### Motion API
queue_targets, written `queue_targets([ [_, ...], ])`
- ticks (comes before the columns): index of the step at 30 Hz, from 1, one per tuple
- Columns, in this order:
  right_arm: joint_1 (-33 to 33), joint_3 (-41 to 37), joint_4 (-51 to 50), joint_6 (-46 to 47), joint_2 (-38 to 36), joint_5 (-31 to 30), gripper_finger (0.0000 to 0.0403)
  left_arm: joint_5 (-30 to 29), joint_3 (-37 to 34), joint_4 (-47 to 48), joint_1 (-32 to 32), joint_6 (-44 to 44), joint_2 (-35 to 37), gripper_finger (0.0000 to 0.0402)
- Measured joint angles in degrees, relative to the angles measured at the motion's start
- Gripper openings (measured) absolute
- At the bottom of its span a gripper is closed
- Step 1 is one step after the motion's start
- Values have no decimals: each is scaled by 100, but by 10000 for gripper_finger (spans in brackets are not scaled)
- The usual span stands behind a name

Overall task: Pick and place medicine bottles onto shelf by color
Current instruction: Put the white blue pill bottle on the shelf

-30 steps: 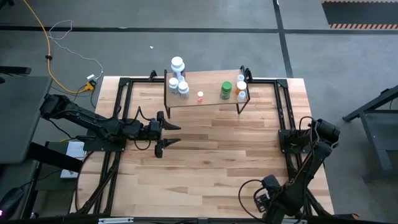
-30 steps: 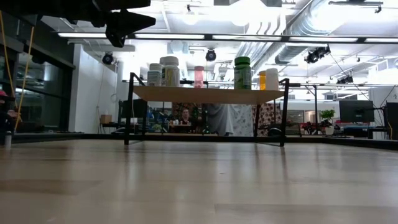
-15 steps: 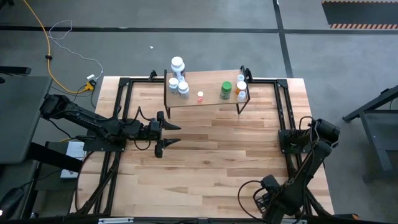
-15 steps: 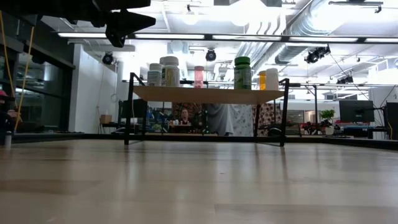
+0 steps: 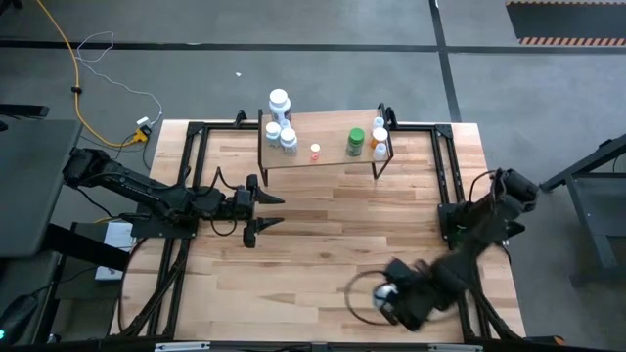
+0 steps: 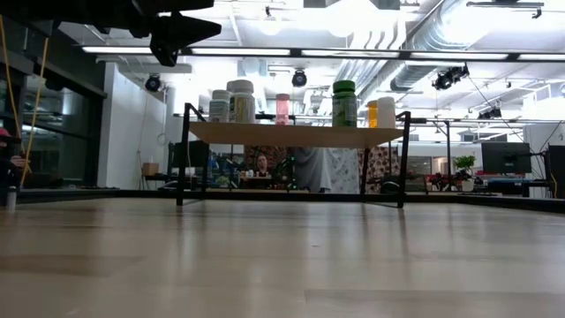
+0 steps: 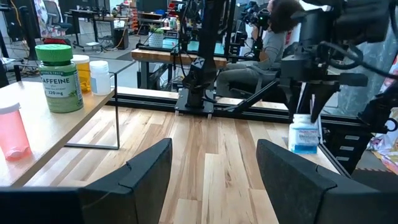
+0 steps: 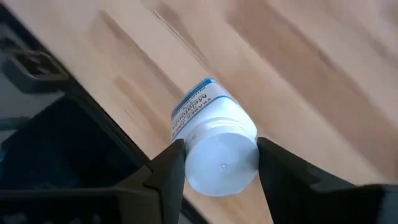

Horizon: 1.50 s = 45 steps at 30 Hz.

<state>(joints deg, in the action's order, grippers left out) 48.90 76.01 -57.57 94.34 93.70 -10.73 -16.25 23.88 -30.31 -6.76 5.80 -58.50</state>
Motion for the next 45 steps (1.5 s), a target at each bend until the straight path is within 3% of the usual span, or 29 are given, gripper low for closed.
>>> queue_targets([
  [9,-1859,934,109,-3849,-2,-177,160,1,0,-1,0,0,1,225],
  [19,-3553,2951,-697,-6453,165,-1547,160,1,0,1,0,17,0,225],
  [25,-4414,4127,-1454,-7116,779,-1815,161,0,0,1,0,13,0,225],
  [32,-5246,5353,-3115,-6887,1697,-1698,161,0,0,0,0,2,2,225],
  [39,-5833,5604,-3165,-7356,2202,-790,161,0,0,1,0,15,2,225],
  [45,-6222,5604,-3189,-7385,2381,-725,161,0,0,-2,0,4,2,225],
])
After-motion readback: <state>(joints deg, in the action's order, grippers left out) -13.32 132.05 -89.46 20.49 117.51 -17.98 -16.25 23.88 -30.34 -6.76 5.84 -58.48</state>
